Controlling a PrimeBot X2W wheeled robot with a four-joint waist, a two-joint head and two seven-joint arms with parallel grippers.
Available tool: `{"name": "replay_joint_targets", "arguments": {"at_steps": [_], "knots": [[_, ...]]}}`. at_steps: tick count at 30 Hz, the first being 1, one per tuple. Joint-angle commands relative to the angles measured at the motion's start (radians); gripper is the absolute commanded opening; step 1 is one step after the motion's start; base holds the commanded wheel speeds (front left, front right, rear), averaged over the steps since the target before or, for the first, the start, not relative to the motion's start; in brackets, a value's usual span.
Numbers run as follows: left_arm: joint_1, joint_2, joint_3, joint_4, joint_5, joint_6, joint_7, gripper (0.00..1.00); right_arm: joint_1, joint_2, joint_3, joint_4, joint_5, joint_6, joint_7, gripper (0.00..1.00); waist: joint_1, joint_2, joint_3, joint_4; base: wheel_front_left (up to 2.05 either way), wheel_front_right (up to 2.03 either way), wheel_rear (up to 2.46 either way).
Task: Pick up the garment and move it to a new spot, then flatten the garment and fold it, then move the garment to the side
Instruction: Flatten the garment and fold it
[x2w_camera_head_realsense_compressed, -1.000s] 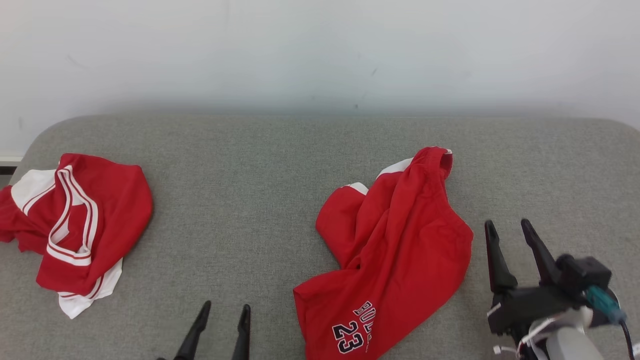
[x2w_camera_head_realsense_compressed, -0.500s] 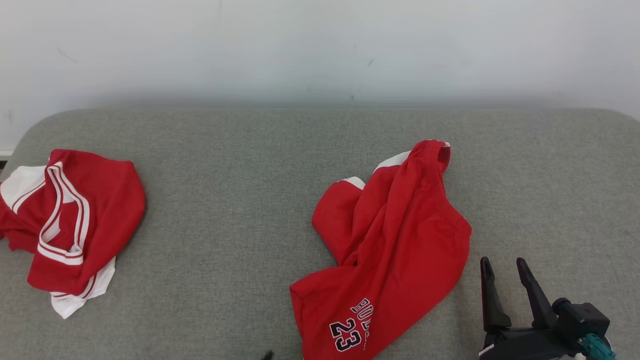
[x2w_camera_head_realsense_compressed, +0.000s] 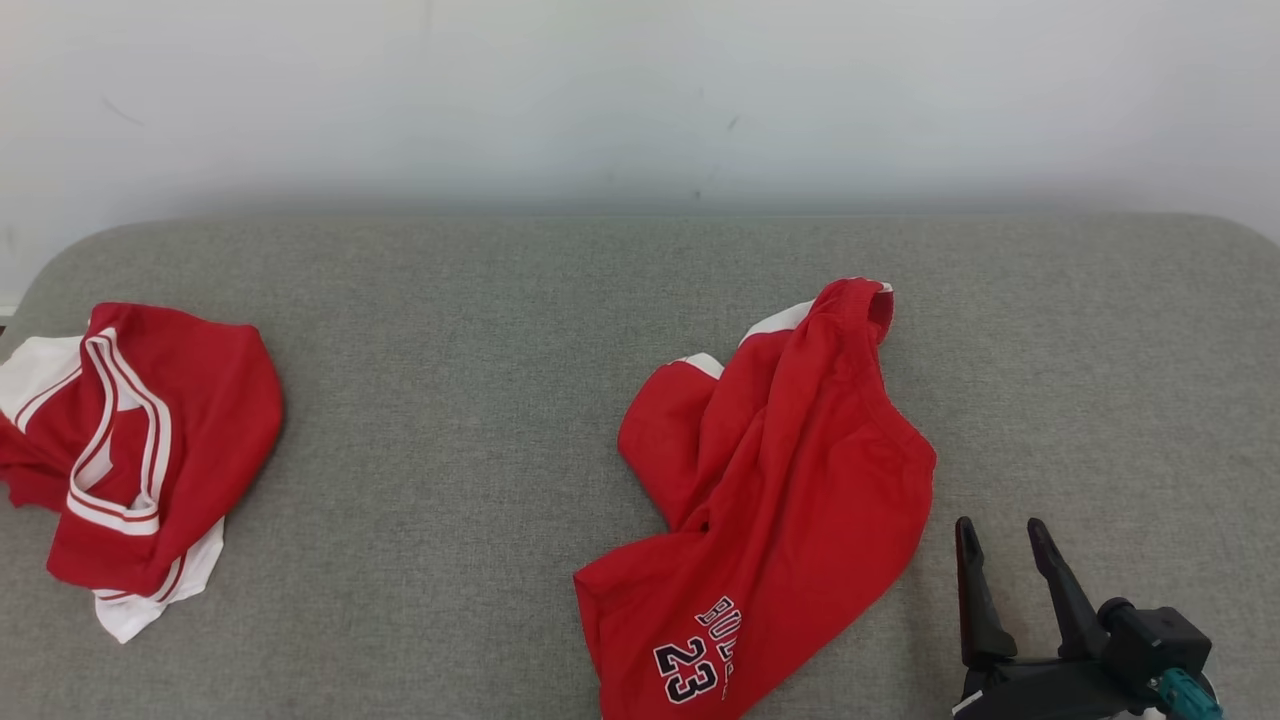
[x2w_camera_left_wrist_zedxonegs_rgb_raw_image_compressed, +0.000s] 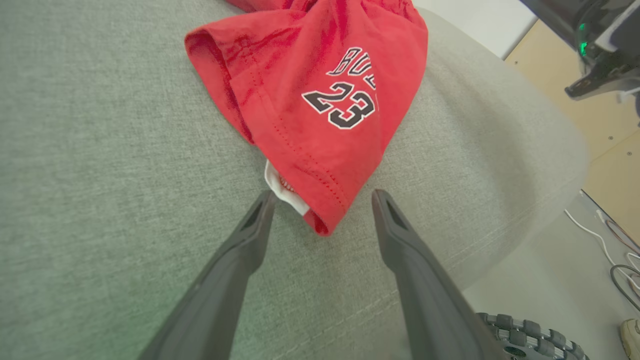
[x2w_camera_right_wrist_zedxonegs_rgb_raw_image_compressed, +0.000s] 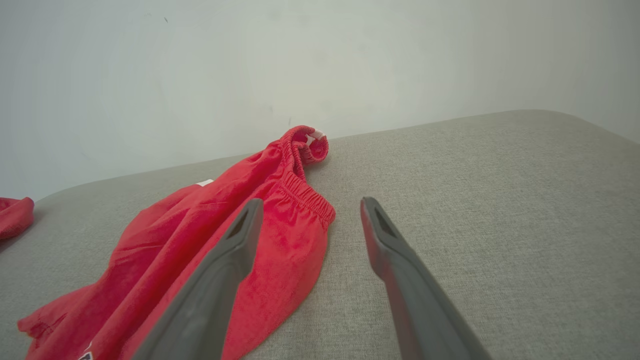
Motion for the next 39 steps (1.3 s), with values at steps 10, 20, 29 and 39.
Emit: {"name": "replay_joint_targets", "arguments": {"at_steps": [10,20,29,39], "knots": [[-0.073,-0.027,-0.060,0.122,-0.056,0.002,-0.002,1.00,-0.008,-0.003,0.018,0.018,0.005,-0.002,-0.001,1.00,0.0001,0.0000,-0.008,-0.027,0.00,0.00,0.00],[-0.096,-0.032,-0.031,0.077,-0.042,0.002,-0.002,0.00,0.009,-0.003,0.012,0.016,0.005,-0.002,-0.001,1.00,0.0001,0.0000,-0.012,-0.023,0.00,0.00,0.00],[-0.016,0.022,0.068,-0.087,-0.007,0.002,-0.002,0.00,0.019,0.004,0.007,0.031,0.013,-0.002,-0.001,1.00,0.0001,0.0000,-0.009,0.032,0.00,0.00,0.00],[0.085,0.149,0.126,-0.199,-0.029,0.002,-0.002,0.00,0.005,0.015,0.014,0.052,0.030,-0.002,-0.001,1.00,0.0001,0.0000,0.007,0.068,0.00,0.00,0.00]]}}
